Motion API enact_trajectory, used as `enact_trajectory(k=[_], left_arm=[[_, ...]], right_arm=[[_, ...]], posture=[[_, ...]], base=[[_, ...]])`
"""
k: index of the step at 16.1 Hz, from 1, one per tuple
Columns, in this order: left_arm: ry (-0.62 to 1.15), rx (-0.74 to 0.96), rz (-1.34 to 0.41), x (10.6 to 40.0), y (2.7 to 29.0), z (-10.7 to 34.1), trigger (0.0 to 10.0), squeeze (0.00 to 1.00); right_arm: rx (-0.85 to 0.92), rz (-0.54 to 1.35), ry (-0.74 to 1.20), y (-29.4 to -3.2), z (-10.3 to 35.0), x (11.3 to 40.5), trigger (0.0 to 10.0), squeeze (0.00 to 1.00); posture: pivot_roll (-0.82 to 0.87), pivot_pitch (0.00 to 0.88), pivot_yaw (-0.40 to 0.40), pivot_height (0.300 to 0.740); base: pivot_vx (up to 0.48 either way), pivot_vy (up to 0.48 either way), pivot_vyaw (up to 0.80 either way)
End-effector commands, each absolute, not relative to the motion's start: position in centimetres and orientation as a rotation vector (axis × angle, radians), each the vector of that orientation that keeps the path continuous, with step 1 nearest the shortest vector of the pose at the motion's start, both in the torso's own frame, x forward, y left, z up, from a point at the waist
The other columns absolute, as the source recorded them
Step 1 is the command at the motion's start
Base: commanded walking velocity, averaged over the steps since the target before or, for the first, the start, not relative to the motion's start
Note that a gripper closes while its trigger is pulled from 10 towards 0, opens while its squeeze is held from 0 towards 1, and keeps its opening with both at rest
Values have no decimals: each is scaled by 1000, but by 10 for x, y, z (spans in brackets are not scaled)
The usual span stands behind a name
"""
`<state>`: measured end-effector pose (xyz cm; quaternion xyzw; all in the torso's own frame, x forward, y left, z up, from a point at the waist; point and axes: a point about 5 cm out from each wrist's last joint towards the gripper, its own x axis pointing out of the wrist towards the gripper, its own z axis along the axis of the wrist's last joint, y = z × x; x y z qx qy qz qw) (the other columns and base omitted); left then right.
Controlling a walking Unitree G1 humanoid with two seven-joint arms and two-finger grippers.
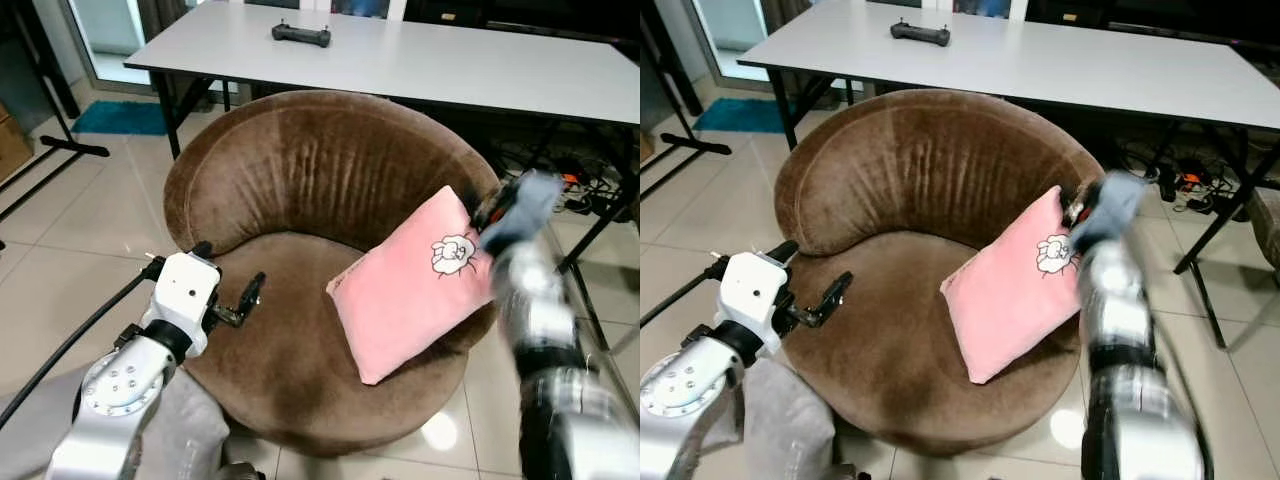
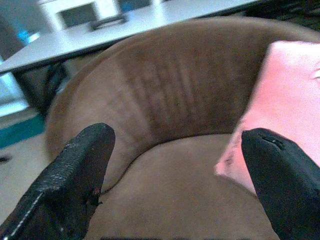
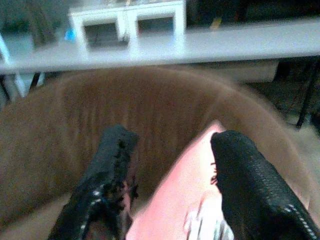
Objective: Move the pillow to the sofa from floor
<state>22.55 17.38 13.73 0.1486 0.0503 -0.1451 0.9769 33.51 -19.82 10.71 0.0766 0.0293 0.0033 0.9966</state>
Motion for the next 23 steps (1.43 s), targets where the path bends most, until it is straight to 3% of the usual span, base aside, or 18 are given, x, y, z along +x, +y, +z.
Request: enact_trajectory(k=[1, 5, 9, 16, 21, 23], left_arm=[[122, 318, -254, 226, 176, 134, 10000, 0], [106, 308, -199, 229, 175, 131, 10000, 0], [92, 302, -189, 229, 173, 132, 10000, 0], [89, 303, -175, 231, 174, 131, 10000, 0], [82, 304, -168, 231, 174, 132, 10000, 0], [71, 303, -166, 232, 174, 133, 10000, 0]], right_arm=[[78, 11, 72, -191, 114, 328, 10000, 0], [104, -31, 126, -166, 104, 285, 10000, 0], [90, -47, 187, -158, 99, 263, 10000, 0], [81, 8, 204, -153, 106, 260, 10000, 0], [66, 73, 217, -150, 108, 260, 10000, 0], [61, 143, 202, -145, 110, 259, 10000, 0]], posture=[[92, 0, -58, 740], [69, 0, -65, 740], [52, 0, -47, 740], [54, 0, -50, 740], [55, 0, -52, 740], [57, 0, -52, 740]], base=[[0, 0, 0], [0, 0, 0], [-123, 0, 0], [-246, 0, 0], [0, 0, 0], [0, 0, 800]])
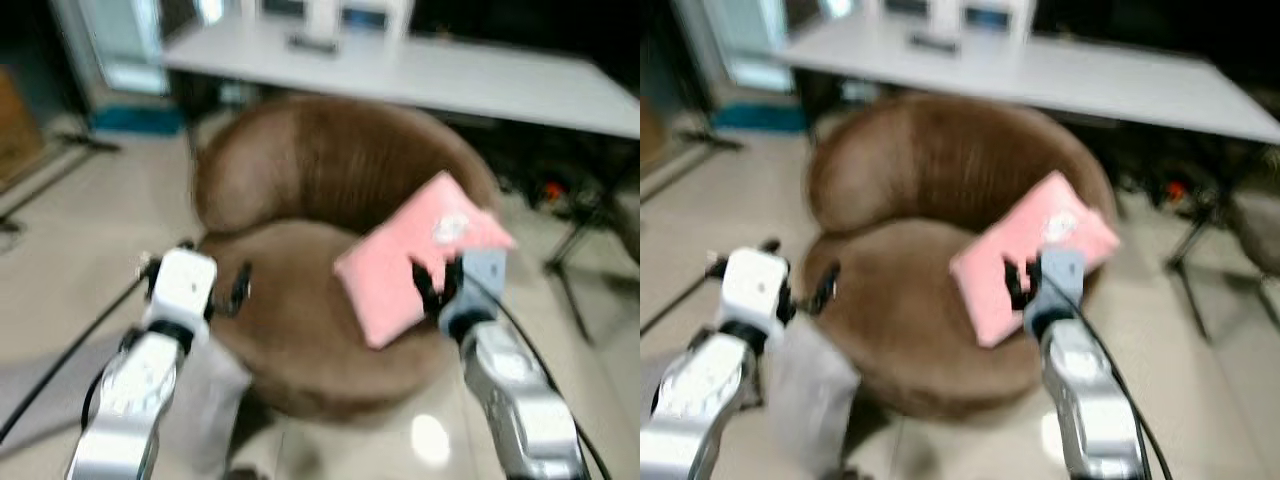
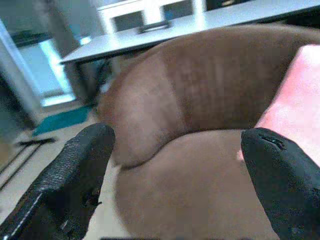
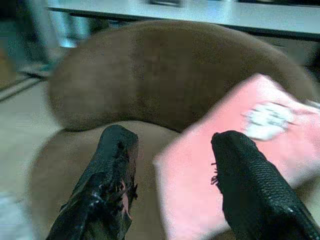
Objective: Move the pillow to the sofa from floor
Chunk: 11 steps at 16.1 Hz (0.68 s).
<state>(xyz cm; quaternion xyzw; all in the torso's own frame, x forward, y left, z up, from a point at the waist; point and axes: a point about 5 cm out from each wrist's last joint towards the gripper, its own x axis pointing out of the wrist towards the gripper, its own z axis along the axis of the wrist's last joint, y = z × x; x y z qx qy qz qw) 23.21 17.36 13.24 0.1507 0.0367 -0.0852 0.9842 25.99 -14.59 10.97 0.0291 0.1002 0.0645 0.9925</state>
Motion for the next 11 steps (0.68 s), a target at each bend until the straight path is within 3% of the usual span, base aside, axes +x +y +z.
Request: enact_trajectory(k=[1, 7, 11], left_arm=[[67, 303, -163, 232, 173, 133, 10000, 0], [30, 252, -129, 235, 176, 139, 10000, 0], [22, 241, -138, 234, 175, 140, 10000, 0]], right_arm=[[55, 158, 202, -145, 110, 260, 10000, 0], [43, 205, 210, -146, 109, 261, 10000, 0], [48, 227, 211, -143, 108, 262, 10000, 0]], posture=[[54, 0, -49, 740], [54, 0, -51, 740], [65, 0, -58, 740]], base=[[0, 0, 800], [0, 0, 800], [305, 0, 800]])
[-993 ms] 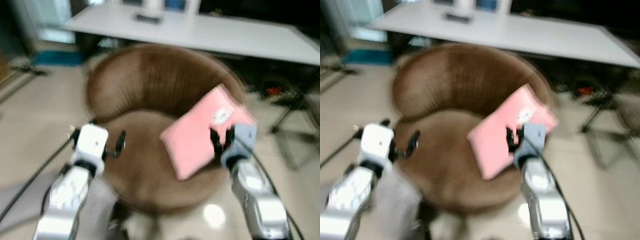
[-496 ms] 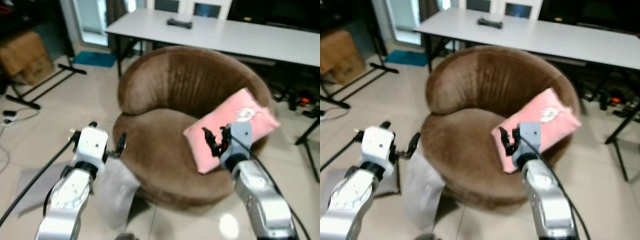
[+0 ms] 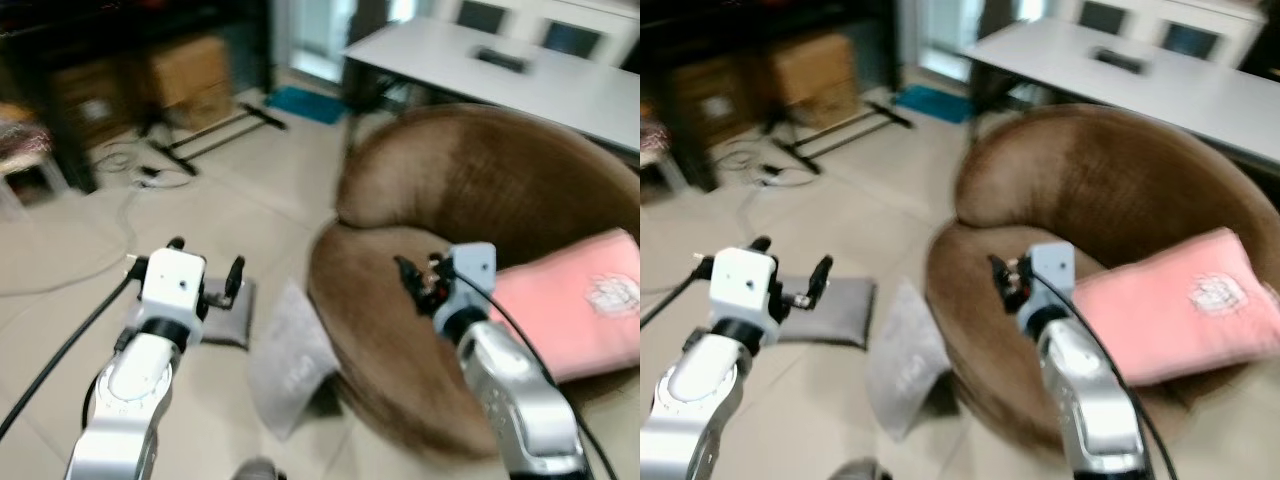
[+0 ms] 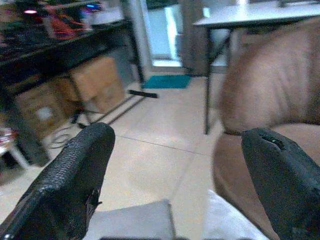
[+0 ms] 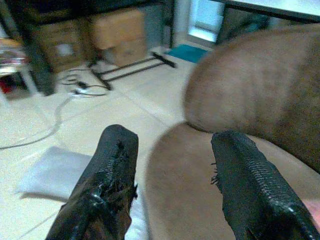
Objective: Move the pillow to the sofa from floor
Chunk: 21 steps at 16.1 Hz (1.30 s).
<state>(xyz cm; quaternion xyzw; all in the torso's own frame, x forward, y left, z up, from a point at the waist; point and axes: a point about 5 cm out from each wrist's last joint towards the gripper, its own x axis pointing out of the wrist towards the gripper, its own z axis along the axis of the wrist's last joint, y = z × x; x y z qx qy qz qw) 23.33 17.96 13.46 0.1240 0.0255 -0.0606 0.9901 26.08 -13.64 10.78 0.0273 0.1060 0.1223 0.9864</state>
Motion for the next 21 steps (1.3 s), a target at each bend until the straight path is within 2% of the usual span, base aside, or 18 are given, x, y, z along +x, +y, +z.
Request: enact_trajectory(k=[1, 10, 15, 21], left_arm=[[21, 238, -140, 234, 175, 140, 10000, 0], [21, 248, -149, 234, 174, 139, 10000, 0], [27, 278, -148, 235, 175, 135, 10000, 0], [-7, 282, -106, 237, 182, 134, 10000, 0]], right_arm=[[46, 236, 210, -143, 108, 262, 10000, 0], [37, 240, 205, -143, 107, 263, 10000, 0], [57, 183, 232, -153, 96, 261, 10000, 0], [105, 37, 199, -165, 90, 260, 10000, 0]], posture=[[65, 0, -58, 740], [71, 0, -58, 740], [65, 0, -57, 740], [64, 0, -51, 690]], base=[[334, 0, 800], [330, 0, 800], [0, 0, 0], [0, 0, 0]])
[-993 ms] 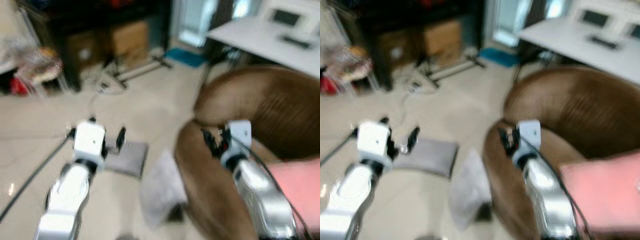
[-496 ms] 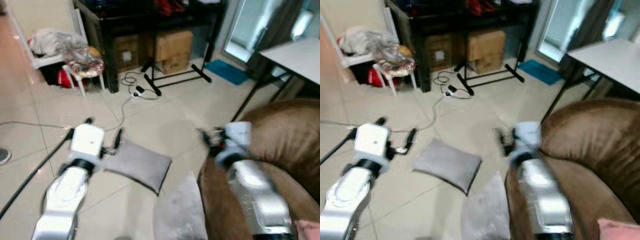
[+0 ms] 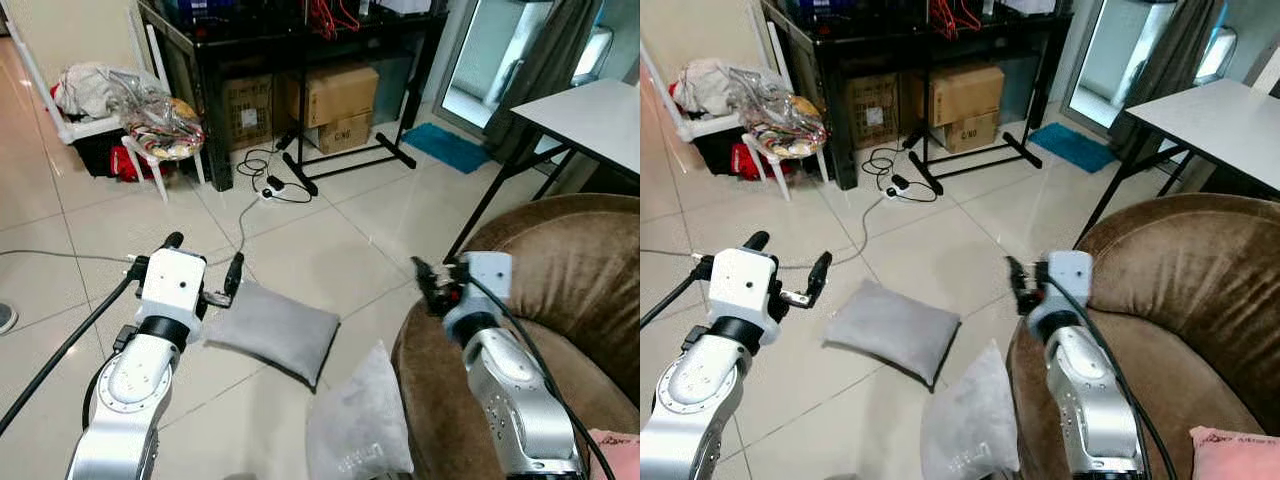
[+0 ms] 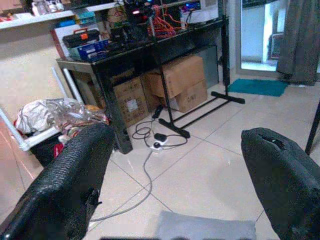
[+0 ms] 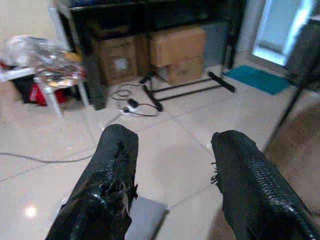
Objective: Move the pillow to the sofa from floor
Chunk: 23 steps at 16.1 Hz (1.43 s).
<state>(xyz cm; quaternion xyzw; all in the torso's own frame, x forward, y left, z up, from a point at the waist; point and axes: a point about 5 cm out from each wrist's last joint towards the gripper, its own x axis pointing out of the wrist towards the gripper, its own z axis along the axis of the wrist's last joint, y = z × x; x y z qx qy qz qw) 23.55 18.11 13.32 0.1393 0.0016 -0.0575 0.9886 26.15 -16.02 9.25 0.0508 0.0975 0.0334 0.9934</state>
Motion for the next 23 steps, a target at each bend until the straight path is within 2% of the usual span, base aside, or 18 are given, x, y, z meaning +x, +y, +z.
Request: enact_trajectory(k=[1, 13, 19, 23], left_arm=[[-11, 282, -102, 237, 183, 134, 10000, 0], [-20, 286, -97, 237, 185, 131, 10000, 0], [-18, 257, -102, 237, 184, 130, 10000, 0], [-19, 247, -107, 238, 184, 131, 10000, 0]], right_arm=[[110, 29, 202, -166, 89, 259, 10000, 0], [117, 25, 202, -161, 84, 257, 10000, 0], [82, 57, 195, -158, 85, 263, 10000, 0], [80, 62, 184, -158, 87, 267, 10000, 0]], posture=[[63, 0, -48, 680], [68, 0, -49, 565], [68, 0, -50, 560], [68, 0, -53, 560]], base=[[0, 0, 0], [0, 0, 0], [0, 0, 0], [276, 0, 0]])
